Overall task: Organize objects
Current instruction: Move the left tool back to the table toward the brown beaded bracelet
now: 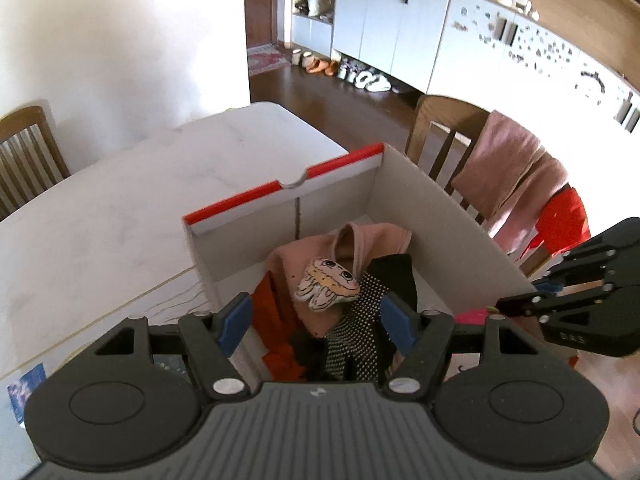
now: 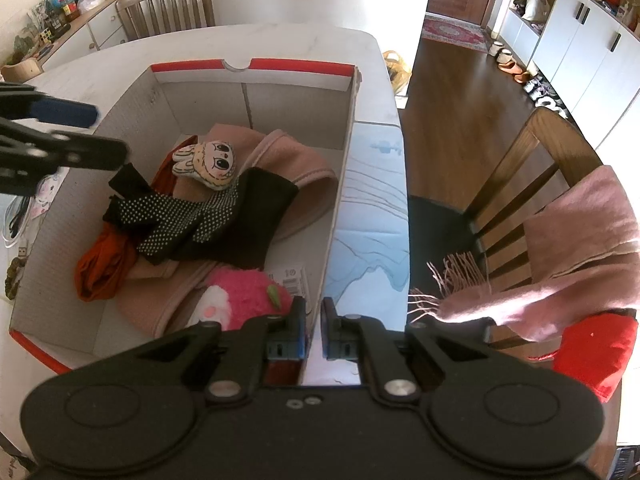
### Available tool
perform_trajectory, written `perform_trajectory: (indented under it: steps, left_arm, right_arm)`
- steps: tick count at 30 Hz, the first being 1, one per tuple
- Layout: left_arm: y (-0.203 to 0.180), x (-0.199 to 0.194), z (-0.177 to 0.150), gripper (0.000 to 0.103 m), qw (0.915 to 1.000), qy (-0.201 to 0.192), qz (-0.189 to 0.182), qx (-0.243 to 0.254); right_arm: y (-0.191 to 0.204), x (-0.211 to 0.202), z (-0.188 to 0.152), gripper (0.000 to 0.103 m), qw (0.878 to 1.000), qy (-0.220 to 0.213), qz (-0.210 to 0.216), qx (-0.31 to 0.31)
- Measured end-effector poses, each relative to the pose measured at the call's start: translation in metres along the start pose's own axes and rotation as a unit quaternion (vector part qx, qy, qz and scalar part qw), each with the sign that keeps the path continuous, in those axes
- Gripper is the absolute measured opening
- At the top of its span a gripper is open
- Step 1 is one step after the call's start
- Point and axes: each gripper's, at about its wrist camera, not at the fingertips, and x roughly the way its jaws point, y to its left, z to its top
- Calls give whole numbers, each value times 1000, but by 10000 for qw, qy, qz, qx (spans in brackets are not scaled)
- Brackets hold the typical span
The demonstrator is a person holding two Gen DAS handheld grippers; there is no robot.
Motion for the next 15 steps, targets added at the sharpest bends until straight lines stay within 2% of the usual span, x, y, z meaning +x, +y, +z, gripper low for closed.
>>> perform_trajectory:
  steps: [8,15]
  left_arm:
    - [26,-35,-17,70,9995,-130,80,-290]
    - [52,-64,-44,77,9978,-254,257,-558]
  right_arm:
    - [0,0,1,7,10000,7,-25,17]
    - [3,-1,1,8,10000,30,-70,16]
